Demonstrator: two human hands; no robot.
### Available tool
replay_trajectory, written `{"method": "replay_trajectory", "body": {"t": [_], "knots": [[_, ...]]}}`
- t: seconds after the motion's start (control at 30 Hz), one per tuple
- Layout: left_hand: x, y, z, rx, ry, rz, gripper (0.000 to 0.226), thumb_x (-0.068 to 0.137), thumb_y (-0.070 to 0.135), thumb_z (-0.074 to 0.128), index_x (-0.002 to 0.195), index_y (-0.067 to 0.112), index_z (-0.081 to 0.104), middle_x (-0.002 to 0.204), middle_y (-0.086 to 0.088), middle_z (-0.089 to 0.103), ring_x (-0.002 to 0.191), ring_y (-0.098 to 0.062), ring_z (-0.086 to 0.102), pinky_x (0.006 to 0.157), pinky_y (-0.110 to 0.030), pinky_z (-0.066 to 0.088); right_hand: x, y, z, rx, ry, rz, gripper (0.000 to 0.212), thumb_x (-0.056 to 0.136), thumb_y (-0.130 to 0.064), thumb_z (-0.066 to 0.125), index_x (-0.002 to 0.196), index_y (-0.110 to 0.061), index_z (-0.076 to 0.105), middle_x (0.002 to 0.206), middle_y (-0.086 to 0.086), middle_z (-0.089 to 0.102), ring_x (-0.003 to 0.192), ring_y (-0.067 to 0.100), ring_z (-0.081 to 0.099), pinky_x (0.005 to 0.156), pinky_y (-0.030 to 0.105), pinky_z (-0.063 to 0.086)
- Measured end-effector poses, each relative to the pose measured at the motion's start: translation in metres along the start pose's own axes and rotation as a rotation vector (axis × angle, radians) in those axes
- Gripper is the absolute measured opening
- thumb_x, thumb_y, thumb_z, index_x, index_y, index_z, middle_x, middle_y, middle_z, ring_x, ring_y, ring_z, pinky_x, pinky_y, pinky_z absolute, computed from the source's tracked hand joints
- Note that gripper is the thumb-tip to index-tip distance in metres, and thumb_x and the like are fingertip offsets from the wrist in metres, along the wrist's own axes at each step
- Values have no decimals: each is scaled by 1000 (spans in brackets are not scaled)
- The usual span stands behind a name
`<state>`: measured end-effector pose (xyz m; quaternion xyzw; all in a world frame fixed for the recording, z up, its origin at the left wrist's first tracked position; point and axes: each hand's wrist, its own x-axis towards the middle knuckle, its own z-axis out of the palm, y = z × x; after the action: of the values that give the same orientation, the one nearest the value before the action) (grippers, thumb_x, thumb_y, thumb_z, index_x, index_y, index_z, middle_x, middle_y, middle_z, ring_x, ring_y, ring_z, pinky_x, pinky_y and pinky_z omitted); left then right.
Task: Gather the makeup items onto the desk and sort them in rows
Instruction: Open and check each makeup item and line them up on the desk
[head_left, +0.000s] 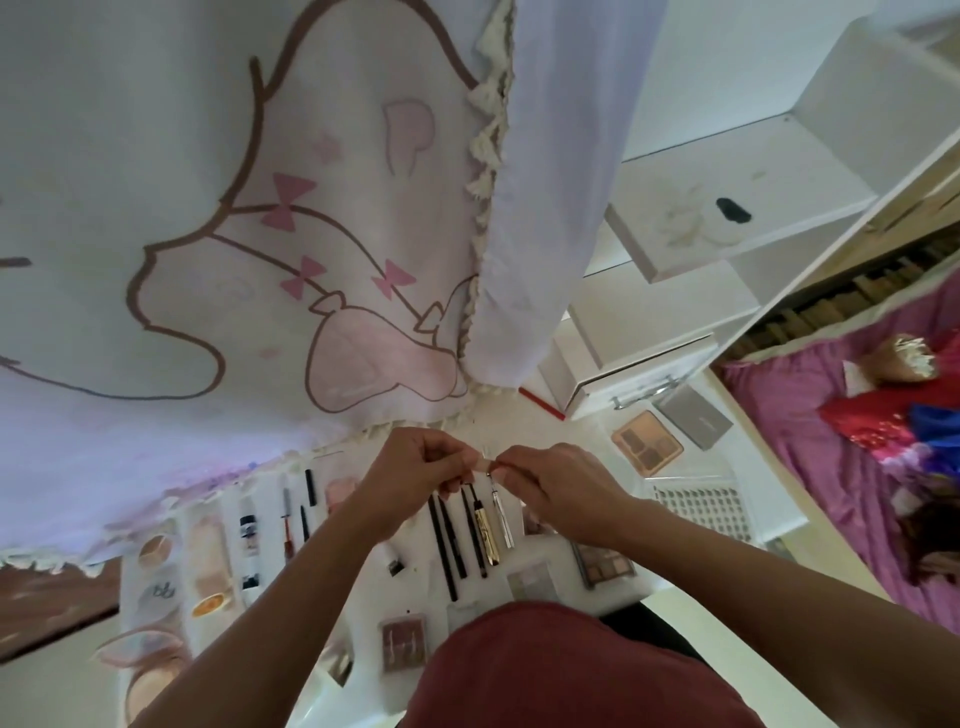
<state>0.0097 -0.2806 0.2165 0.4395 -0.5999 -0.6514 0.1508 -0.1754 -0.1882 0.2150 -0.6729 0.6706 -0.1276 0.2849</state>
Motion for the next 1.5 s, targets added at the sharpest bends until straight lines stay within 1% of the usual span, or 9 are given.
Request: {"method": "replay_trajectory", "body": {"t": [0.17,0.3,0.53,0.77,0.87,1.0,1.2,1.37,1.5], "knots": [[-6,1,-1,-15,19,33,9,86,3,67,87,-3,73,70,-16,69,55,-13,56,53,-23,46,-5,-8,-1,40,-25,27,30,101,-45,41,108,-24,61,69,-7,54,65,19,51,60,33,38],[-7,5,0,37,13,59,8,86,5,68,86,1,74,70,-14,69,56,-14,56,54,-24,47,-7,-7,-5,99,-71,67,39,101,-46,41,88,-14,58,67,-4,55,64,21,53,60,37,40],[-6,14,6,33,5,40,11,90,7,65,87,1,73,64,-6,67,54,-13,54,54,-27,45,-14,-9,-5,-136,66,21,39,102,-51,34,103,-20,56,66,-4,52,63,23,53,62,36,43],[-9,17,-1,173,-105,69,13,85,22,71,90,10,74,69,-5,68,57,-9,56,56,-21,47,-17,-5,0,24,46,15,39,101,-47,41,91,-13,56,60,-7,49,57,20,51,56,37,39],[-10,15,3,290,-92,75,16,93,24,62,83,14,70,60,0,60,54,-10,51,55,-24,43,-19,-3,0,-2,61,0,39,101,-48,41,96,-14,58,60,-7,49,57,19,52,57,37,42],[-11,14,6,272,-66,22,34,98,34,51,74,13,64,56,2,53,50,-9,45,53,-25,38,-15,-4,0,-73,80,-34,37,101,-49,40,101,-16,57,62,-8,47,58,19,50,57,34,39],[-16,12,-4,182,-125,13,16,97,22,56,95,7,62,73,-4,63,61,-11,56,52,-19,42,-11,-4,-4,-105,57,-62,35,101,-49,40,103,-19,57,63,-8,49,58,18,49,58,34,39],[-15,10,1,240,-86,-24,31,101,30,47,81,10,61,68,-4,60,59,-11,55,51,-14,41,-12,-7,0,-97,50,-70,35,101,-50,40,101,-19,56,64,-9,48,58,17,49,58,32,38],[-13,13,0,196,-95,-12,19,97,25,54,87,11,62,72,-5,65,61,-14,58,52,-18,43,-11,-3,-5,-42,43,-50,36,99,-51,43,100,-18,57,64,-9,50,60,17,51,59,33,40]]}}
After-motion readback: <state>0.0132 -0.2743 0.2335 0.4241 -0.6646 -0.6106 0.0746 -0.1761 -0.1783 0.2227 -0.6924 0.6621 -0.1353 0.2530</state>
